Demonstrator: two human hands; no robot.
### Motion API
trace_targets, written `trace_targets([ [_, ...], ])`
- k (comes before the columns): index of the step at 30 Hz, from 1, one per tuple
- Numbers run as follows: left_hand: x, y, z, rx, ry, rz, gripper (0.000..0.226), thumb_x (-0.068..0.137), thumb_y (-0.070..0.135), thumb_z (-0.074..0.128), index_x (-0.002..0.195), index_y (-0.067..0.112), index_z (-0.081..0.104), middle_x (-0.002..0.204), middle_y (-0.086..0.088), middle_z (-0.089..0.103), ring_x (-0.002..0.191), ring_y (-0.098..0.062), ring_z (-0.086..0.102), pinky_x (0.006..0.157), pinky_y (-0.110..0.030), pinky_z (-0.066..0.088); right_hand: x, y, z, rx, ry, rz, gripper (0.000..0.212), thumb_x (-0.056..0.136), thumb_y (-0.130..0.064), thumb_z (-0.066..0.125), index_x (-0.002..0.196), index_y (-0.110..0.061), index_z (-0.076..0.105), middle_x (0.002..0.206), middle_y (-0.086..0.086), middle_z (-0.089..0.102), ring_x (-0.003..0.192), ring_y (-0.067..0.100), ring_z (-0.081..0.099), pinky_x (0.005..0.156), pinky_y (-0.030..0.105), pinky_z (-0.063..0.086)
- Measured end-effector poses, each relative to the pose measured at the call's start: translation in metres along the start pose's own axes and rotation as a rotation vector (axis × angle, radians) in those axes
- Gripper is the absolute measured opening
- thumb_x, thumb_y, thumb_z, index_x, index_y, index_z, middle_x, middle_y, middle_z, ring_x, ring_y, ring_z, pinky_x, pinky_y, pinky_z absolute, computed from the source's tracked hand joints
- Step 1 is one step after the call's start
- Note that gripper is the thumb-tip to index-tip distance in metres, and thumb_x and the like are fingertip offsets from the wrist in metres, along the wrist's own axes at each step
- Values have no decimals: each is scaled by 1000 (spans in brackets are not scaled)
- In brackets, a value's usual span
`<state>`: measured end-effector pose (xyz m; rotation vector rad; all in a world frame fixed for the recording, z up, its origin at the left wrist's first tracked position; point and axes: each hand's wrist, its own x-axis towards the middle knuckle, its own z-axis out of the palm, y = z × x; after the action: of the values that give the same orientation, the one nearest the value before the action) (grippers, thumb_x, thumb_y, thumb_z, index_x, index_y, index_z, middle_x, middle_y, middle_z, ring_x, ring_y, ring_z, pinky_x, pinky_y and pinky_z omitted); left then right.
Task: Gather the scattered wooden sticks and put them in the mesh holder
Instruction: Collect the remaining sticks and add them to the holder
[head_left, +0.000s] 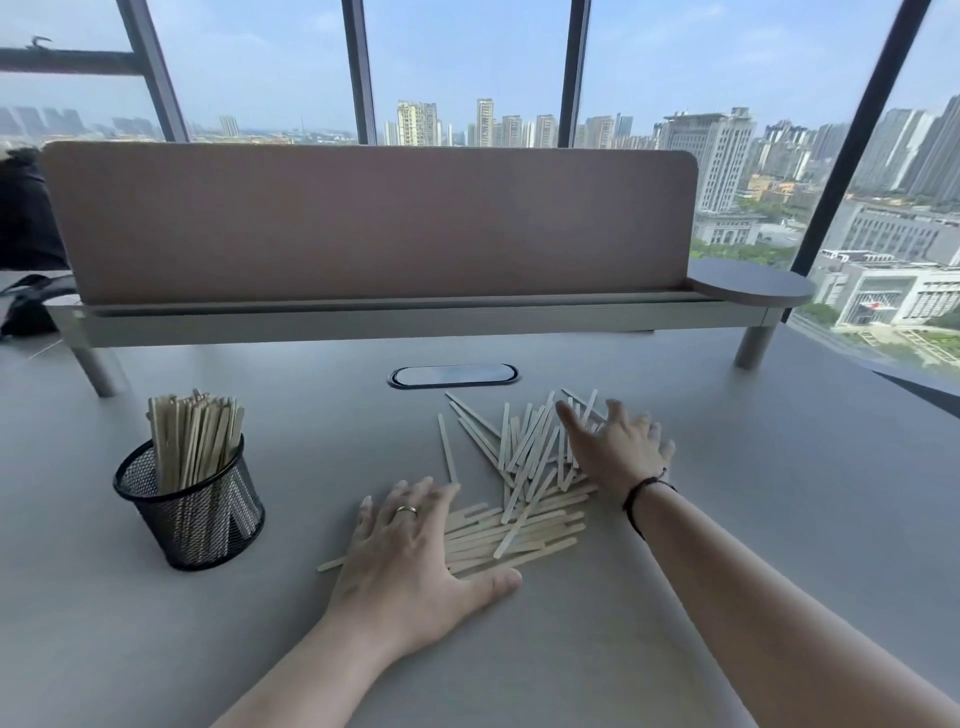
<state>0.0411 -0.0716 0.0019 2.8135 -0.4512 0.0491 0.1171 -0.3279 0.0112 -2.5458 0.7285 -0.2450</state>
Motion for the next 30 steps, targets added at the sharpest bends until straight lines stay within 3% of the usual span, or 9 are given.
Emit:
trace_targets([
  [3,9,-3,-2,-3,-43,5,130,50,108,28,158,37,9,170,4,7,156,-16,-2,125,-45,-4,20,-28,9,-65,-86,-62,115,64,-99,11,151,-26,30,155,18,38,146,35,27,116,59,15],
  [9,14,-7,-4,-2,-64,55,143,46,109,35,159,32,-8,170,5,-8,155,-14,-12,126,-41,-5,32,-69,30,-116,-268,-341,108,65,-97,33,150,-31,31,153,2,44,142,24,36,116,56,22],
  [13,18,-10,-5,-23,-69,70,146,47,106,43,159,30,-14,169,7,-13,154,-12,-16,126,-38,-6,26,-81,40,-138,-316,-516,89,75,-81,55,147,-33,36,150,-2,46,140,17,39,116,47,24],
  [22,19,-14,-4,-40,-64,117,150,46,104,47,158,28,-17,168,5,-18,151,-9,-24,126,-39,-7,-39,-84,35,-68,-401,-818,53,92,-46,50,144,-41,40,143,-15,51,124,9,46,103,26,29],
  [24,18,-14,-5,-25,-77,139,152,45,104,48,158,26,-17,168,4,-20,150,-9,-27,125,-40,-8,-51,-80,37,-65,-396,-856,57,91,-44,51,146,-39,37,141,-16,55,127,8,45,109,28,29],
  [27,16,-13,-8,-7,-108,158,154,45,102,50,158,23,-20,169,3,-16,151,-11,-26,125,-41,-10,-64,-74,33,30,-485,-789,76,83,-46,58,151,-40,23,135,-15,60,130,13,46,103,28,37],
  [30,14,-14,-7,9,-87,162,154,44,104,48,158,24,-18,171,1,-2,155,-15,-14,125,-43,-7,-72,-65,27,175,-599,-736,93,74,-46,66,152,-42,15,127,-19,65,119,8,59,100,32,45],
])
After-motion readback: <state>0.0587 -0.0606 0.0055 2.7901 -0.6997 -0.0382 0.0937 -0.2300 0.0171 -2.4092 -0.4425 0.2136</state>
